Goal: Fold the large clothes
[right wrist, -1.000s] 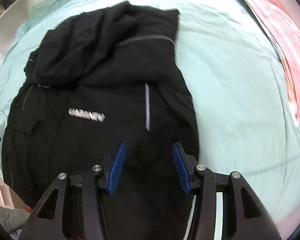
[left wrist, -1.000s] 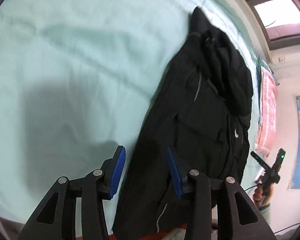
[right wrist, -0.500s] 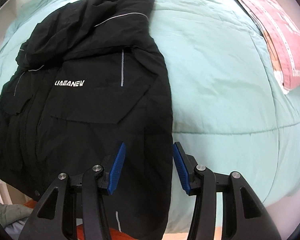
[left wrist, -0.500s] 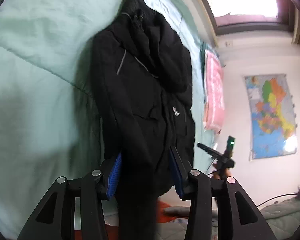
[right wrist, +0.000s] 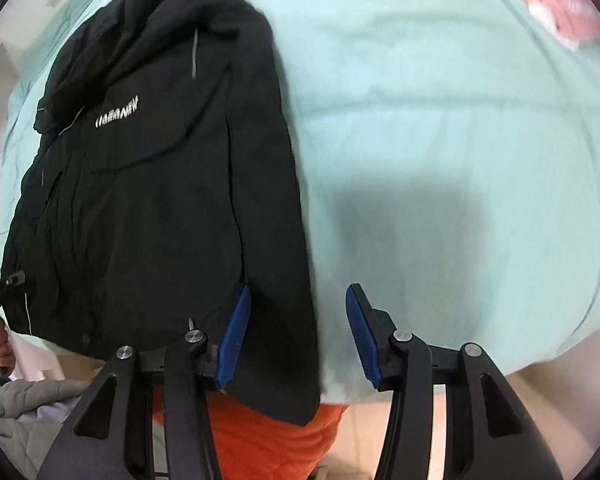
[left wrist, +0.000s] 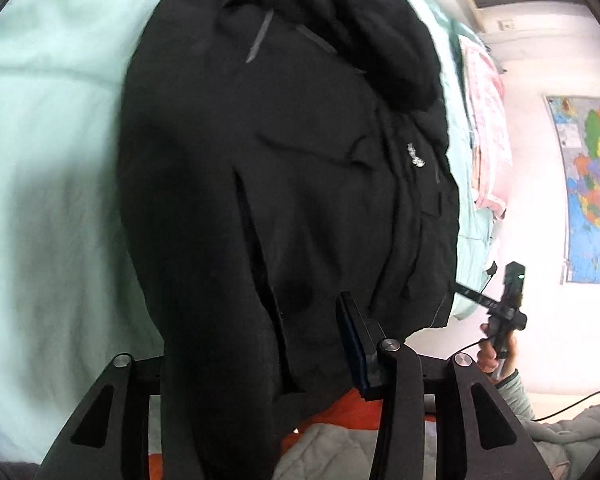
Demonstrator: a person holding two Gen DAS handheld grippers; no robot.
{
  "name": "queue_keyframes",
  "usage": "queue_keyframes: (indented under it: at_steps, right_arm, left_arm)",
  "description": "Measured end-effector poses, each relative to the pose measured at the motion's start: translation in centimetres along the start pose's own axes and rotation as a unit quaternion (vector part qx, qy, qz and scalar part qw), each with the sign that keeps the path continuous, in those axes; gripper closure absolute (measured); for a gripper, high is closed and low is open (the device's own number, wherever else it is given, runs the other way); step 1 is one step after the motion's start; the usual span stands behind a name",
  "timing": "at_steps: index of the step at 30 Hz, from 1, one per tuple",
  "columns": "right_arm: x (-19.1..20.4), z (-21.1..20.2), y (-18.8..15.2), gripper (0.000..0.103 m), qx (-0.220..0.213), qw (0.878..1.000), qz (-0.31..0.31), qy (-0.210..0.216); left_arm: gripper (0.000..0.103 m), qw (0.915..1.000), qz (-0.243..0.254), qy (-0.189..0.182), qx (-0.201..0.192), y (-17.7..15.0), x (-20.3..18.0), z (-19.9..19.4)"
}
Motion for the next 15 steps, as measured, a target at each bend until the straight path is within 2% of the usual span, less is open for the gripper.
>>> queue_keyframes:
  at_steps: [2,4,5,7,10,12,15]
  right_arm:
    - [0.5,0.8,-0.7,0.050,0.007,1.000,0.005,0.015]
    - [1.5,1.2,-1.1,0.067,0.012,1.000,-0.008,0.020]
    - [2.1,1.1,-1.2,0.068,0.009,1.000,-0.018,0.019]
    - [4.5,0.0,-1.3,0.069,-0.002,0.998,-0.050,0.031]
    - [5.6,-0.4,-1.5,0.069,-0.003,0.998,-0.046,0.050]
    - [4.7,0.3,-2.1,0.068,0.011,0.998,-0.017,0.065]
    - [2.5,2.0,-3.8,0.065,0.039,0.998,0.011,0.051]
  left_arm:
    - [0.073,0.9999,0.010,0.000,-0.003,0.5,-0.7,-0.5]
    - [0.075,0.9999,0.011,-0.006,-0.003,0.9,-1.0,-0.9]
    - [0.076,0.9999,0.011,-0.010,-0.004,1.0,-0.7,-1.5]
    - [0.076,0.9997,0.013,-0.019,-0.008,1.3,-1.5,-2.0]
    - [0.076,0.9998,0.013,-0.017,0.002,1.1,-1.2,-2.2]
    - [0.076,0.9997,0.012,0.000,0.021,0.5,-0.2,-1.8]
    - [0.076,0.9977,0.018,0.040,0.051,-1.2,1.1,-0.7]
Point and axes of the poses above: each gripper's, at about its wrist camera, not at the fingertips, and z roughly the way its jaws point, x to its left, y to its top, the point moved 10 cm from there along z, roughly the way its jaws point, and after that the axes turned 2 degrees about -x, right-handed, at the moved point
